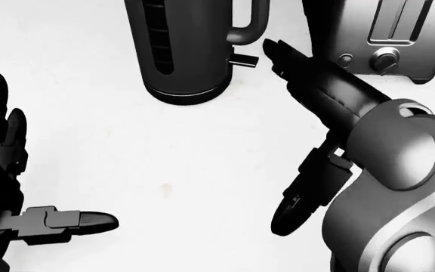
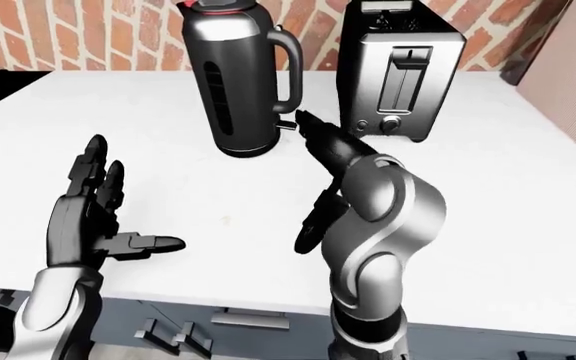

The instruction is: Press down the lever to turn on the electric kettle.

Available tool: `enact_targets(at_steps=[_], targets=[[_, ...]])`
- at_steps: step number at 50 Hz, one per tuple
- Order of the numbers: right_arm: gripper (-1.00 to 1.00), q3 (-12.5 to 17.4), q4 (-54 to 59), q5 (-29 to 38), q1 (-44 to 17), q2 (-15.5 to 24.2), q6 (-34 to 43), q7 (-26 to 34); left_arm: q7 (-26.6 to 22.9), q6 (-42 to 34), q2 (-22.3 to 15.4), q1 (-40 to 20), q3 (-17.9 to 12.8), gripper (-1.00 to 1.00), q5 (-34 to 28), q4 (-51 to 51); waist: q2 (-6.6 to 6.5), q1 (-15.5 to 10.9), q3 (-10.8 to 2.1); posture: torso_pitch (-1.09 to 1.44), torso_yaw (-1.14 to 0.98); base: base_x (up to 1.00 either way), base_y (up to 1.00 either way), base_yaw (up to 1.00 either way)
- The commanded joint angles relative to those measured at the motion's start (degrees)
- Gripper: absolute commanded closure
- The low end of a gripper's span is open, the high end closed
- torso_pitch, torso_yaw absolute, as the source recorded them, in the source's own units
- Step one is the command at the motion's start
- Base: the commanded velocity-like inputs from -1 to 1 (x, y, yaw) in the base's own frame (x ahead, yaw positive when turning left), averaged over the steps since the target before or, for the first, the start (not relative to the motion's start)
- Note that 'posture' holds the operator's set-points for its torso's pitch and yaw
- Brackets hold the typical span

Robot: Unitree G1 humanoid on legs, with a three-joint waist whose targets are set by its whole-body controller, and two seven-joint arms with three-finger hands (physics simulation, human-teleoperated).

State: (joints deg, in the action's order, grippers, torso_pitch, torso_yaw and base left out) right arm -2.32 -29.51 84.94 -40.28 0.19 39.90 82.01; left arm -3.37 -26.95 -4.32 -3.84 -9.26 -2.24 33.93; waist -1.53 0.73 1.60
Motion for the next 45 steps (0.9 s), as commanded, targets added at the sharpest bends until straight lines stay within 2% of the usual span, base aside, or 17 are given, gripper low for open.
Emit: enact_targets(at_steps=[1, 16, 21, 25, 34, 38, 45], targets=[[-1.00, 0.2, -0.5, 1.0, -1.4, 0.0, -1.2, -1.2, 0.2, 1.5, -0.3, -1.0, -0.3, -1.00, 0.0, 2.5, -0.11, 0.0, -1.14, 0.00, 0.00, 0.00, 0.00, 0.00], [-1.00, 0.7, 4.9, 1.3, -4.2, 0.7, -2.8, -4.5, 0.1, 2.6, -0.2, -0.6, -0.4, -1.00, 0.1, 1.8, -0.11, 0.0, -1.21, 0.00, 0.00, 0.00, 0.00, 0.00], [-1.00, 0.8, 7.0, 1.1, -5.4, 1.4, -3.7, -5.3, 0.1, 0.6, -0.5, -1.6, -0.6, -1.00, 0.2, 2.7, -0.07, -0.1, -1.28, 0.00, 0.00, 0.00, 0.00, 0.00], [-1.00, 0.8, 8.5, 0.8, -6.0, 1.6, -4.2, -5.8, 0.0, 2.5, -0.3, -0.7, -0.5, -1.00, 0.2, 1.6, -0.08, 0.0, -1.26, 0.00, 0.00, 0.00, 0.00, 0.00], [-1.00, 0.8, 12.4, 1.5, -8.3, 2.9, -6.4, -5.5, 0.2, 0.4, -0.6, -1.9, -0.5, -1.00, 0.2, 2.5, -0.02, -0.1, -1.29, 0.00, 0.00, 0.00, 0.00, 0.00], [-1.00, 0.6, 12.7, 2.8, -8.6, 2.5, -7.4, -4.0, 0.1, 3.1, -0.3, -0.7, -0.5, -1.00, 0.2, 1.0, -0.05, -0.1, -1.25, 0.00, 0.00, 0.00, 0.00, 0.00], [-1.00, 0.8, 14.1, 3.8, -9.4, 2.6, -8.7, -2.4, 0.1, 3.1, -0.2, -0.3, -0.4, -1.00, 0.1, 1.4, -0.02, -0.1, -1.29, 0.00, 0.00, 0.00, 0.00, 0.00]])
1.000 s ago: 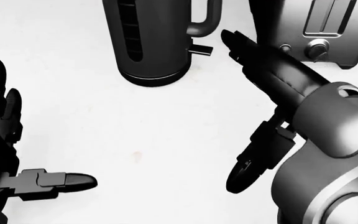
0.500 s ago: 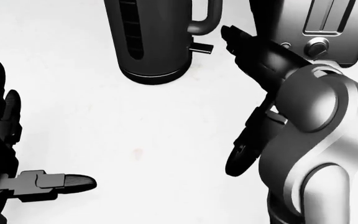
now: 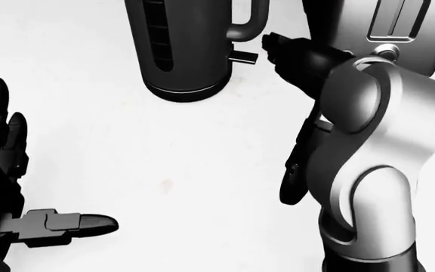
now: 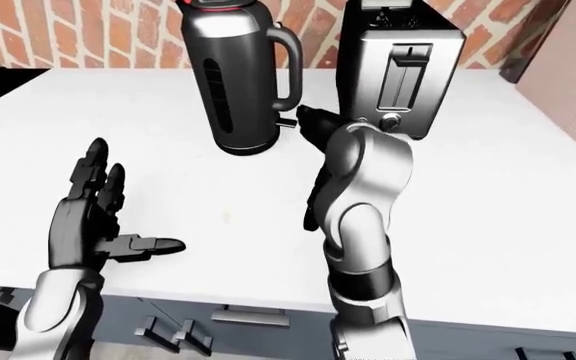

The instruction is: Press down the lever to turn on the electric kettle.

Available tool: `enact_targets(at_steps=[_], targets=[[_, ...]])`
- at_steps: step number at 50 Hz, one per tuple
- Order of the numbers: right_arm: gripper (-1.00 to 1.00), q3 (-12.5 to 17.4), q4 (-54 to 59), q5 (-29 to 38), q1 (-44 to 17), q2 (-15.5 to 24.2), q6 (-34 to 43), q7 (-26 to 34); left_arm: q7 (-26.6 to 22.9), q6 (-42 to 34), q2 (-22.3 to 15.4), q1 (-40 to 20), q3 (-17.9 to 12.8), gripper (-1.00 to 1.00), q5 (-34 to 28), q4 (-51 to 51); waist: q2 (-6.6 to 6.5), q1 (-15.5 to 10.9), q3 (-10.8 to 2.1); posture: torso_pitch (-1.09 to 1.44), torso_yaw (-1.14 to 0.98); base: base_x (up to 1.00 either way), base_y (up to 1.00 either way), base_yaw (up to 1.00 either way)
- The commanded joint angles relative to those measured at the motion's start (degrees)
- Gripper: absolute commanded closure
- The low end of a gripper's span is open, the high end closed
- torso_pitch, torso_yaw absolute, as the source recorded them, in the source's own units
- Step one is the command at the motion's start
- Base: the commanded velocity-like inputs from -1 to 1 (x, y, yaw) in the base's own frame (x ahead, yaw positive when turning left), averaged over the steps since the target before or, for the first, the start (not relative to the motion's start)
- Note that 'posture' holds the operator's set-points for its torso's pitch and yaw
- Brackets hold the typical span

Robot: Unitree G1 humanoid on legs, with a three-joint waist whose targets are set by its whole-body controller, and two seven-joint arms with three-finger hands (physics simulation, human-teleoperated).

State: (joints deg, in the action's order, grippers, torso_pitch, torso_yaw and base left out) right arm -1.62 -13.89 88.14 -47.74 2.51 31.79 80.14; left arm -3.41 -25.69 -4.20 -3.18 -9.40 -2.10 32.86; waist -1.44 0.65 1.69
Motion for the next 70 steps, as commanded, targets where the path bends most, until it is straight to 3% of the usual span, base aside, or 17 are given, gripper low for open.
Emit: enact_targets(at_steps=[1, 15, 46, 55, 70], targets=[[-1.00, 0.1, -1.4, 0.8, -2.1, 0.1, -0.6, -0.2, 0.1, 1.9, -0.3, -1.0, -0.2, -1.00, 0.0, 2.4, -0.11, 0.0, -1.36, 0.00, 0.00, 0.00, 0.00, 0.00], [-1.00, -0.9, 2.4, 2.9, -3.4, -1.2, -4.0, 2.2, 0.2, 0.0, -0.4, -1.6, -0.3, -1.00, 0.0, 3.7, -0.29, 0.1, -1.32, 0.00, 0.00, 0.00, 0.00, 0.00], [-1.00, -0.8, 18.5, 1.4, -8.7, -0.2, -4.5, -3.7, 0.7, 0.2, -0.5, -1.4, -0.8, -1.00, 0.7, 4.3, -0.46, 0.1, -1.23, 0.00, 0.00, 0.00, 0.00, 0.00], [-1.00, -1.0, 21.7, -0.1, -12.7, 0.3, -3.2, -5.6, 0.6, 0.0, -0.3, -0.8, -0.6, -1.00, 0.5, 4.9, -0.43, 0.1, -1.36, 0.00, 0.00, 0.00, 0.00, 0.00], [-1.00, -1.1, 26.5, -2.5, -11.9, 0.5, -2.9, -8.9, 0.5, 0.5, -0.3, -0.9, -0.7, -1.00, 0.5, 4.2, -0.28, -0.2, -1.70, 0.00, 0.00, 0.00, 0.00, 0.00]])
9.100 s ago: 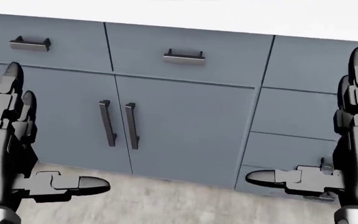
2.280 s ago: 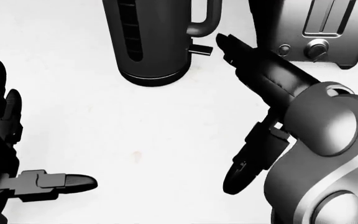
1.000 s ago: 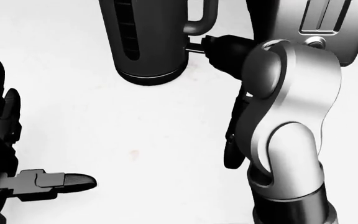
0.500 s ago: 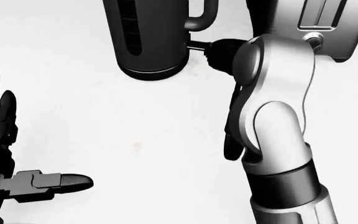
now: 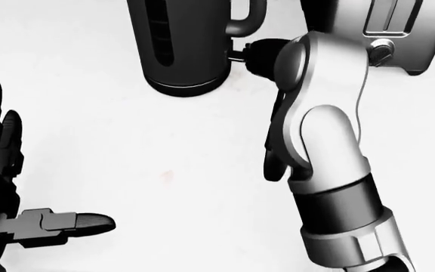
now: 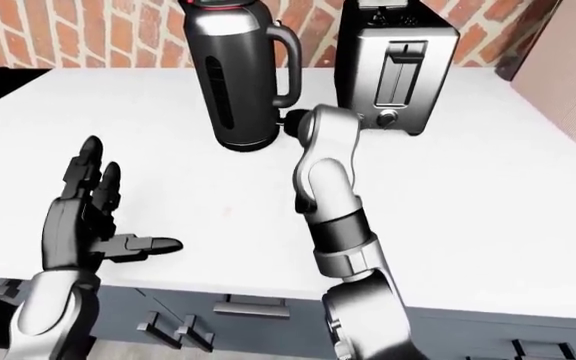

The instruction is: Press down the lever to turn on the electric kettle.

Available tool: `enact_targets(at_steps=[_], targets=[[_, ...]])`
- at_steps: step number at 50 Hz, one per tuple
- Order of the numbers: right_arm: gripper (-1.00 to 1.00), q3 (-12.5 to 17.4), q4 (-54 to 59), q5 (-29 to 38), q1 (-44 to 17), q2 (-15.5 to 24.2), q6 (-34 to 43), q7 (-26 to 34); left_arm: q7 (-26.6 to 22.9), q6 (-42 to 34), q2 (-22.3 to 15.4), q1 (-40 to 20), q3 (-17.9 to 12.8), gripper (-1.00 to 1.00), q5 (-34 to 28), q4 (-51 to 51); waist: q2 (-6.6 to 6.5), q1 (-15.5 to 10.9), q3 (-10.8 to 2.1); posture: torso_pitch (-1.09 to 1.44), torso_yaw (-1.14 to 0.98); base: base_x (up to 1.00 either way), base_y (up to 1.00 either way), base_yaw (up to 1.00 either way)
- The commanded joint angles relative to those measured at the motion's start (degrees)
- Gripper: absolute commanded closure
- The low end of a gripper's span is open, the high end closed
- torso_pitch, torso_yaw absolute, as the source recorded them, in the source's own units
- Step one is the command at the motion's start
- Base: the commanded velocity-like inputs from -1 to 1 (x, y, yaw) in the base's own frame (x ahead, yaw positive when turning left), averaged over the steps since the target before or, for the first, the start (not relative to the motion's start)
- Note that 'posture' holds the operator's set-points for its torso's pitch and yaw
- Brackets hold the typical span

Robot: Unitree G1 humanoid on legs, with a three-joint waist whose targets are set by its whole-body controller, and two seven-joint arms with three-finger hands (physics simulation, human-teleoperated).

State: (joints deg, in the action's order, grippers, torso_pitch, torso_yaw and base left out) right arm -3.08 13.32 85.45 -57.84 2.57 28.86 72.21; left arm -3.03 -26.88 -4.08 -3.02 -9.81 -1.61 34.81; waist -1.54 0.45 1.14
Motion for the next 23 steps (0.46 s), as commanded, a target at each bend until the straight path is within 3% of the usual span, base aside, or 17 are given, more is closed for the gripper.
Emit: enact_targets(at_steps=[1, 23], targets=[[-1.00, 0.4, -0.3, 0.0, -2.3, 0.5, 0.2, -1.0, 0.1, 1.9, -0.4, -1.2, -0.4, -1.00, 0.1, 2.0, -0.17, 0.0, -1.19, 0.00, 0.00, 0.00, 0.00, 0.00], [-1.00, -0.4, -0.4, 0.3, -1.2, 0.2, 0.4, 0.2, 0.3, 0.8, -0.4, -1.2, -0.5, -1.00, 0.0, 3.2, -0.10, 0.0, -1.22, 0.00, 0.00, 0.00, 0.00, 0.00]])
